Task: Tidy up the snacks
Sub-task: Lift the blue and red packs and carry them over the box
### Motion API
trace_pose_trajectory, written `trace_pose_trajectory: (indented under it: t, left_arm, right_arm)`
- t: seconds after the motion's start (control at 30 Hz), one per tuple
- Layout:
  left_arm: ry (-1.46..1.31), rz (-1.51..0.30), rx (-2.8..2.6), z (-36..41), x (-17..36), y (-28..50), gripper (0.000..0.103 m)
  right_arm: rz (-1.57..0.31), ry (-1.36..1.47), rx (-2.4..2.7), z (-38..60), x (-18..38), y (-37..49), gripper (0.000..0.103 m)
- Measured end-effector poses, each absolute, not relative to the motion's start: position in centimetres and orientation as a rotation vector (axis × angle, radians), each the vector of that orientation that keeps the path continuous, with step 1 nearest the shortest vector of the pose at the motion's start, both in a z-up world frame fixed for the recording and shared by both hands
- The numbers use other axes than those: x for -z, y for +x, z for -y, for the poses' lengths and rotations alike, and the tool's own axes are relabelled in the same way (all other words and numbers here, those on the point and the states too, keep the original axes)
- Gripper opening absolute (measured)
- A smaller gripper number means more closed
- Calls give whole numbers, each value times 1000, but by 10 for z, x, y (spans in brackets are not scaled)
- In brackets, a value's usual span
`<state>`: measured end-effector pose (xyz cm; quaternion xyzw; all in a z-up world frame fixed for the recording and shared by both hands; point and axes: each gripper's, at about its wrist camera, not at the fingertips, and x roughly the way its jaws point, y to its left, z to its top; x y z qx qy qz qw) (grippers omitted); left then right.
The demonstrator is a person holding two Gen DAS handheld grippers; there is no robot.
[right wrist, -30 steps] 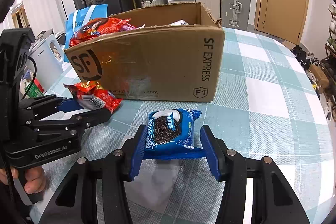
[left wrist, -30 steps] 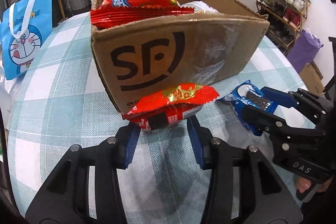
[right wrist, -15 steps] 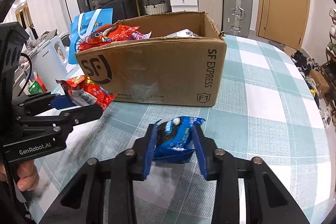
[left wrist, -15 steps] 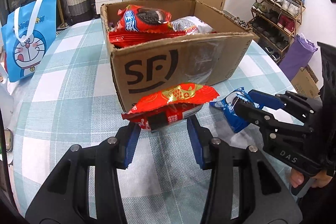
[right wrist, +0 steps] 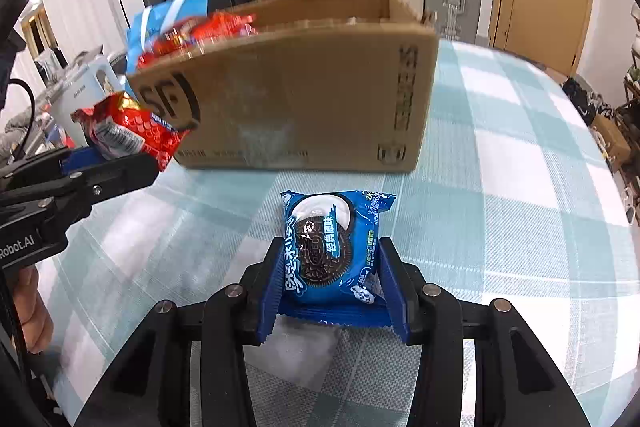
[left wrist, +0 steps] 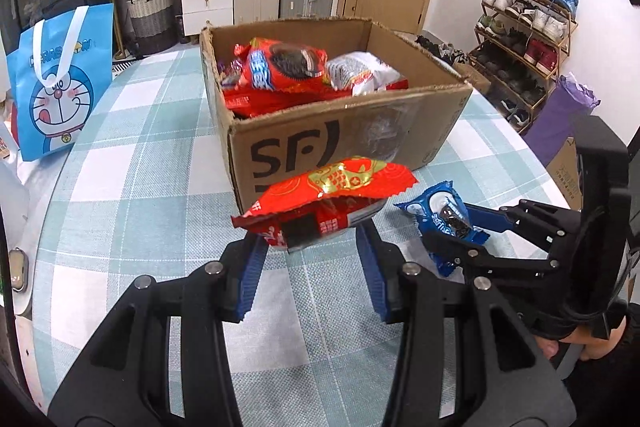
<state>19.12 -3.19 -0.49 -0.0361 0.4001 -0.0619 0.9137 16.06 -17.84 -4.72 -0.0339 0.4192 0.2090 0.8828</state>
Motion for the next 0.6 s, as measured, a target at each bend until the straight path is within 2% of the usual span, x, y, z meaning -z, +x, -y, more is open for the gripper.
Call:
trace_pose_trajectory:
  t: [0.33, 0.6]
  left_arm:
    - [-82, -754, 146, 27, -31, 186, 42]
    - [-83, -704, 158, 26, -63, 194, 42]
  right_arm:
    - [-670, -7, -464, 186, -14, 145, 45]
    - [-610, -3, -460, 166, -41, 167, 45]
